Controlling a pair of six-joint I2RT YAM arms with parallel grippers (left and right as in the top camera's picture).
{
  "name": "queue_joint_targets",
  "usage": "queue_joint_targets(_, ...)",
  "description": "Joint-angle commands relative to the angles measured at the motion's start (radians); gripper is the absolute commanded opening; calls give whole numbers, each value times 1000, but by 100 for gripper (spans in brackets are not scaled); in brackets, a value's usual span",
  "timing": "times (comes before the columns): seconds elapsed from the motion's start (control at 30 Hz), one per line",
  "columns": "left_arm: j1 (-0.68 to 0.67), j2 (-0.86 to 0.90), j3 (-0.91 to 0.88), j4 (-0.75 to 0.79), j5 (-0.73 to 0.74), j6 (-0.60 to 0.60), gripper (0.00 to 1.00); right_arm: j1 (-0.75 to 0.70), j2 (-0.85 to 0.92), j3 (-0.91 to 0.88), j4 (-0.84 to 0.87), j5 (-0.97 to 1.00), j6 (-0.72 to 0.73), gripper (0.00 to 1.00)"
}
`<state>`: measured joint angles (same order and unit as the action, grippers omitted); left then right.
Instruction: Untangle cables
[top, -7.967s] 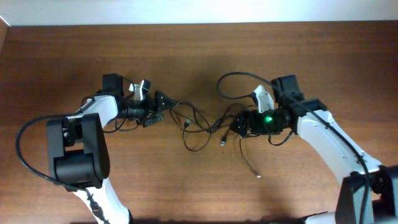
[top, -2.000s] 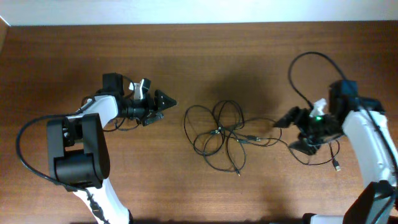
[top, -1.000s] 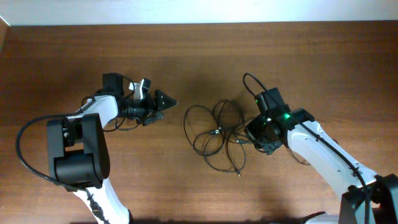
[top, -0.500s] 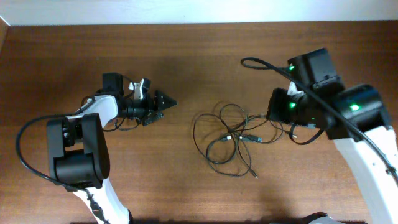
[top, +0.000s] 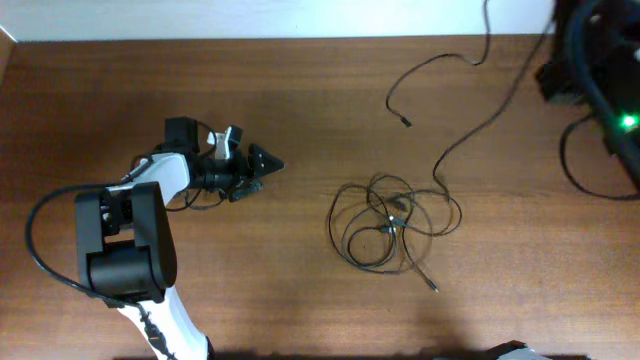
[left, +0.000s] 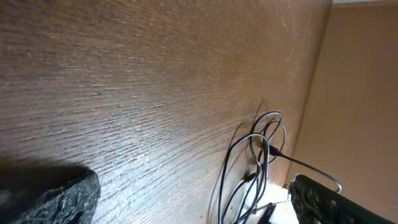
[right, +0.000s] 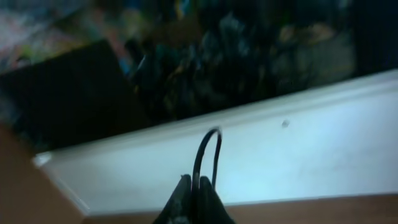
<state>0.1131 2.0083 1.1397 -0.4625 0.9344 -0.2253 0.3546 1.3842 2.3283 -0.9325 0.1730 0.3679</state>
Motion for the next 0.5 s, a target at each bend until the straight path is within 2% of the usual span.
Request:
queue_joint_targets(0.0, -2, -10, 3, -2, -18, 5, 99, 5, 7, 10, 73, 278, -72, 4)
queue_joint_targets(0.1, -2, -10, 3, -2, -17, 5, 99, 4, 31, 10, 130, 340, -247, 4)
queue_joint_targets(0.23, -2, -10, 3, -2, -18, 5, 99, -23, 105, 10, 157, 542, -467, 4)
queue_joint_targets(0.33, -2, -10, 3, -2, -18, 5, 99, -146, 192, 9, 151, 679, -473, 4)
queue_joint_targets(0.47, -2, -10, 3, -2, -18, 6, 99, -334, 290, -7, 135, 699, -464, 4)
